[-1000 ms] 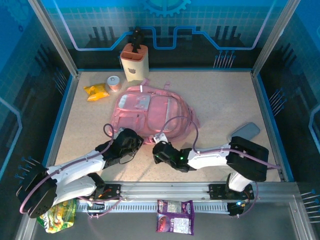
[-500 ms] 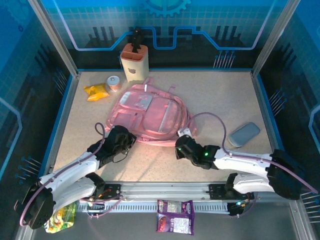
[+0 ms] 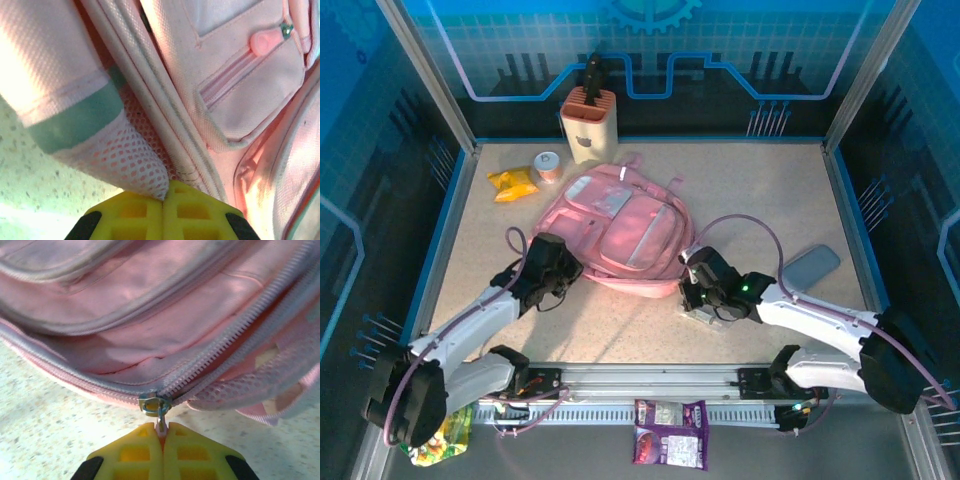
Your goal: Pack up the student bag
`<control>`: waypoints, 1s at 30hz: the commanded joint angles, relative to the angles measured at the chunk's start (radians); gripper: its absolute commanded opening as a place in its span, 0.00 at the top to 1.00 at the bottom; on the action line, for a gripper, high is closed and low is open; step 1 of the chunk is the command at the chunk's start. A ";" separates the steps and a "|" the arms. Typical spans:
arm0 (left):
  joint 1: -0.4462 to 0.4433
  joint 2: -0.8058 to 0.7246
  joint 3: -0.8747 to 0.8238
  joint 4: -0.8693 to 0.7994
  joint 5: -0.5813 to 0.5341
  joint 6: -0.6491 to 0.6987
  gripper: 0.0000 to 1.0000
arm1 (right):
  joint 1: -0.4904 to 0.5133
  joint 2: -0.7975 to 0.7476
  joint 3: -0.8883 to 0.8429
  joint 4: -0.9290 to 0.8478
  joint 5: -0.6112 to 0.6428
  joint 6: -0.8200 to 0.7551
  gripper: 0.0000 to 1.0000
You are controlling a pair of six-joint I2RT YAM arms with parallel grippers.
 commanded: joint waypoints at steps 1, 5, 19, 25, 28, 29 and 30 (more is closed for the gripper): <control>0.074 0.041 0.082 -0.013 -0.019 0.149 1.00 | 0.088 0.062 0.055 -0.030 -0.074 0.018 1.00; 0.153 0.078 0.097 0.020 0.046 0.204 1.00 | 0.210 0.193 0.152 0.018 -0.105 0.058 1.00; 0.209 0.077 0.062 -0.081 0.218 0.286 0.52 | 0.298 0.368 0.253 0.073 -0.101 0.091 1.00; 0.044 -0.114 -0.042 -0.131 0.139 0.090 0.41 | 0.298 0.359 0.246 0.072 -0.096 0.105 1.00; -0.042 -0.167 -0.101 -0.104 0.109 -0.033 0.38 | 0.299 0.352 0.246 0.068 -0.090 0.116 1.00; -0.068 -0.180 -0.115 -0.088 0.098 -0.073 0.38 | 0.300 0.351 0.245 0.069 -0.086 0.119 1.00; -0.102 -0.191 -0.133 -0.068 0.084 -0.112 0.38 | 0.300 0.349 0.222 0.070 -0.085 0.122 1.00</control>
